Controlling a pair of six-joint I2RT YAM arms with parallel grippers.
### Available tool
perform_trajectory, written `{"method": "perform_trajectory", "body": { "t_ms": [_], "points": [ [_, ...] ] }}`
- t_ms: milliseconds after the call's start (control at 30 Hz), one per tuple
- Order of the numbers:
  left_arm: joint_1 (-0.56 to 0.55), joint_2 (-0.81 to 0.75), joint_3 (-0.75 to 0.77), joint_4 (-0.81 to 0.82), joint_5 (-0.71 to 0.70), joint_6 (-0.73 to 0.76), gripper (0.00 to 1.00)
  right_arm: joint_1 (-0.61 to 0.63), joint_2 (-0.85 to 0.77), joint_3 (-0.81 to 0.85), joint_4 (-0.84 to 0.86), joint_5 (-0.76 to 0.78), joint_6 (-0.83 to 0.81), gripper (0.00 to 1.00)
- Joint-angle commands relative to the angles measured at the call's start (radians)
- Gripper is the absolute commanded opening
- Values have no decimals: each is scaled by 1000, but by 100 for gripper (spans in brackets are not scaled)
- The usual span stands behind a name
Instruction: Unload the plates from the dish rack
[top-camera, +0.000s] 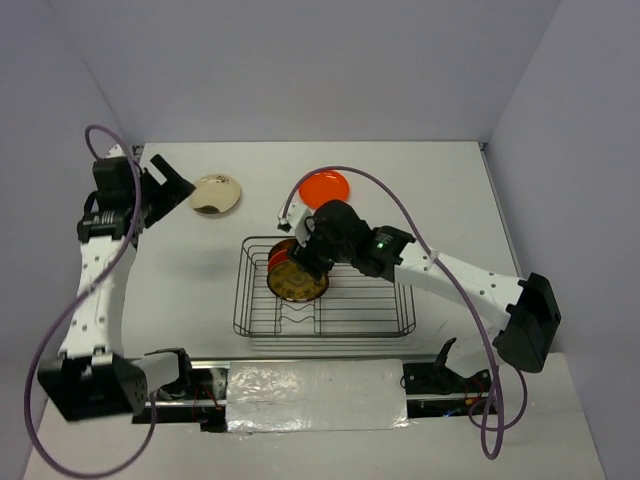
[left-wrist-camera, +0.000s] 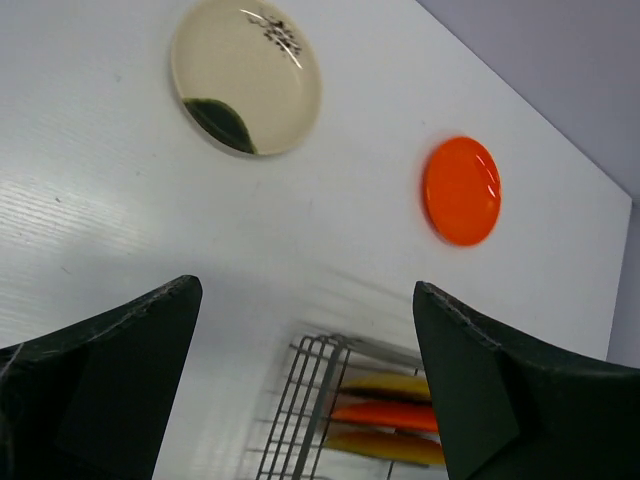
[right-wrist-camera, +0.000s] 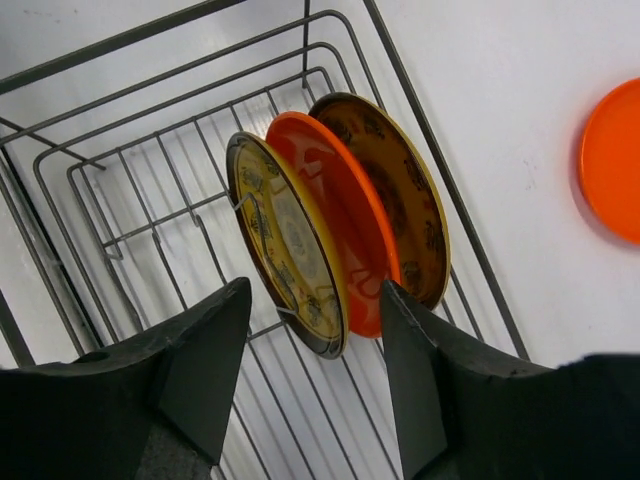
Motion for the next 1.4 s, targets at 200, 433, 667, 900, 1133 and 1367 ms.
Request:
{"method": "perform_trajectory", "body": {
  "t_ms": [200,433,667,900,1133,1367],
  "points": [
    [-22,-284,-281,53,242,252,99,20,83,64,-12,-15,-116,58],
    [-22,-274,-338,68,271,269,100,20,169,73,12,-34,-124,47],
    [-22,-301,-357,85,295,269,100,20,142,53,35,-54,-139,27],
    [-24,-292,-357,90,318,266,99,23,36,34,69,-13,-170,0],
    [-24,-307,-337,146,425,240,99,20,-44,70,36,66,-198,0],
    [-53,-405,-383,620,832,7,99,-72,-113,195,-24,9,-11,0]
  ]
}}
